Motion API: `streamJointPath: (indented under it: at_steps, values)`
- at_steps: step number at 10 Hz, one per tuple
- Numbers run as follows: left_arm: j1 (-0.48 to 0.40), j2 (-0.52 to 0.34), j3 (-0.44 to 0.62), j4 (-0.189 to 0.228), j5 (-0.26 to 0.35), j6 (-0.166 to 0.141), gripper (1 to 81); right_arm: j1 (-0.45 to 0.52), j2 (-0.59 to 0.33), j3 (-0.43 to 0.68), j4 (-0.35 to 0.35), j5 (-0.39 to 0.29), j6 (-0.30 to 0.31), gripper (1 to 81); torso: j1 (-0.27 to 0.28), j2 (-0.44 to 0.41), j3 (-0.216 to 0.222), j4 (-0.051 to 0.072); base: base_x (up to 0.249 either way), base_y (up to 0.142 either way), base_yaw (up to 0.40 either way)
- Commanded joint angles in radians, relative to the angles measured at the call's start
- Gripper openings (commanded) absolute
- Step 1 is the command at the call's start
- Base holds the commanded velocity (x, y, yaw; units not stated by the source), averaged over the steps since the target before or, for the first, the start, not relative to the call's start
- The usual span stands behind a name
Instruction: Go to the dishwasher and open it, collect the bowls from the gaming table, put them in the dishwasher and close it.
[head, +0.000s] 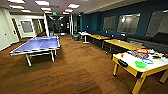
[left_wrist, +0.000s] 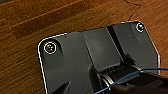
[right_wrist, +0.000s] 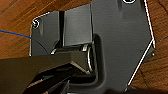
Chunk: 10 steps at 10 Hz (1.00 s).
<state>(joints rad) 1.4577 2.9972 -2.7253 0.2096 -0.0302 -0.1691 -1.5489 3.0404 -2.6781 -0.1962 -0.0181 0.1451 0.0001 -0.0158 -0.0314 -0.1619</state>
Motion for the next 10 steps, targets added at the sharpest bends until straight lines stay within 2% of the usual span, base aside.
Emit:
streamJointPath:
  at_steps: [1,5,10]
  values:
    - [-0.055,-0.006,-0.001,-0.002,0.044,0.000,81.1,0.045,0.002,0.008,-0.009,-0.049,-0.006,81.1,0.000,0.000,0.000,0.000,0.000,0.000,-0.162]
    - [-0.055,-0.004,-0.001,-0.002,0.044,0.000,81.1,0.045,0.005,0.009,-0.008,-0.049,-0.006,81.1,0.000,0.000,0.000,0.000,0.000,0.000,-0.224]
    - [-0.053,-0.006,-0.001,-0.004,0.044,-0.001,81.1,0.046,0.007,0.009,-0.003,-0.048,-0.004,81.1,0.000,0.000,0.000,0.000,0.000,0.000,-0.318]
